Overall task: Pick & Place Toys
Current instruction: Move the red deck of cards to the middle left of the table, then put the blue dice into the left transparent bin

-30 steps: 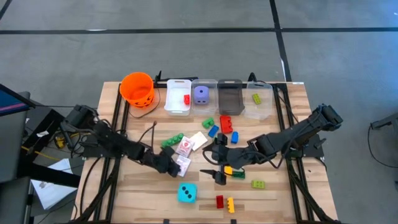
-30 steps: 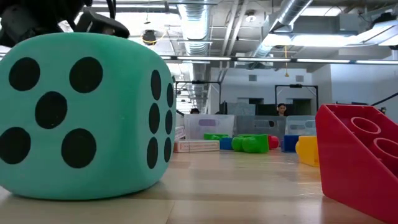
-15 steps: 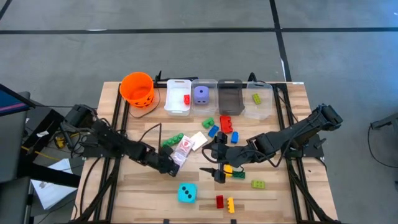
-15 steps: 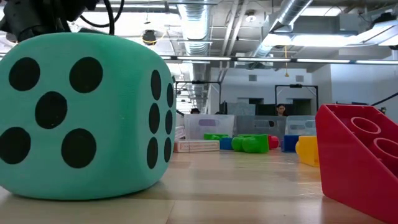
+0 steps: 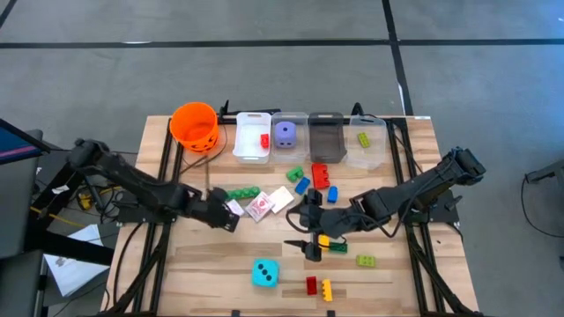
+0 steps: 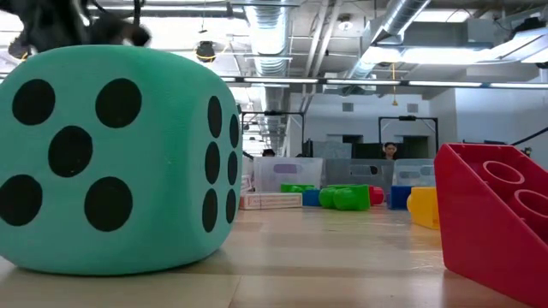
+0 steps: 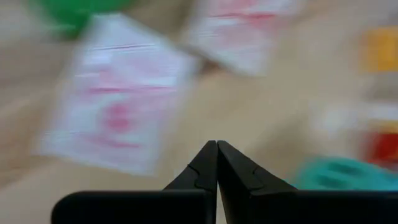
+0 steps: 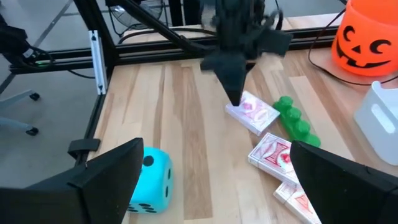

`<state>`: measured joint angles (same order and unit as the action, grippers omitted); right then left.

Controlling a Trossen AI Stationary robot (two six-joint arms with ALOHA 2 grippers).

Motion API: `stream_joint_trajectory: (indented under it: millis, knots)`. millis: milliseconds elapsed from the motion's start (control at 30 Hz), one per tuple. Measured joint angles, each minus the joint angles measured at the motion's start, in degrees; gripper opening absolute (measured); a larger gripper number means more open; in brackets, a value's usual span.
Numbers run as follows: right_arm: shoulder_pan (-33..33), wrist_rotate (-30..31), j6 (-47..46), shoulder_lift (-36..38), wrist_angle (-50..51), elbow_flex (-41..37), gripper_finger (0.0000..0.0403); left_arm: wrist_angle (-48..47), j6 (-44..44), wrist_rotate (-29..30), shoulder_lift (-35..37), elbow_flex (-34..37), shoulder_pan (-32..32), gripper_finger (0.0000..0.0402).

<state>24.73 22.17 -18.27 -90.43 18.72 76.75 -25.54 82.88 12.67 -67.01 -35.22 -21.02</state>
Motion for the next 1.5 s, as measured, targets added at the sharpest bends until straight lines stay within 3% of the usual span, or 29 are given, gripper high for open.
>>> stream_joint_trajectory:
  millis: [200,400,633,867,1267,1500]
  knots:
    - [-0.15,-1.77,-1.92,0.0,-0.05,0.0,0.0395,21.26,-3.36,0.74,3.26,-0.04,-6.16,0.0]
    - [-0.13,-1.52,-1.91,0.0,-0.35,0.0,0.0395,41.62,-4.34,7.59,-2.42,-0.32,-15.02,0.0]
    - [-0.21,-1.28,-1.89,0.0,-0.4,0.0,0.0395,40.73,-7.78,8.13,-13.86,-9.82,-20.16,0.0]
    - [-0.94,-1.15,-3.86,0.0,-0.46,0.0,0.0395,40.72,-12.45,4.59,-24.69,-17.9,-21.19,0.0]
    - [-2.23,-1.22,-3.97,0.0,0.51,0.0,0.0395,40.93,-9.26,4.37,-33.92,-20.41,-26.01,0.0]
    - [-3.44,-2.45,-3.83,0.0,0.63,0.0,0.0395,40.41,-7.31,4.96,-36.37,-20.39,-24.64,0.0]
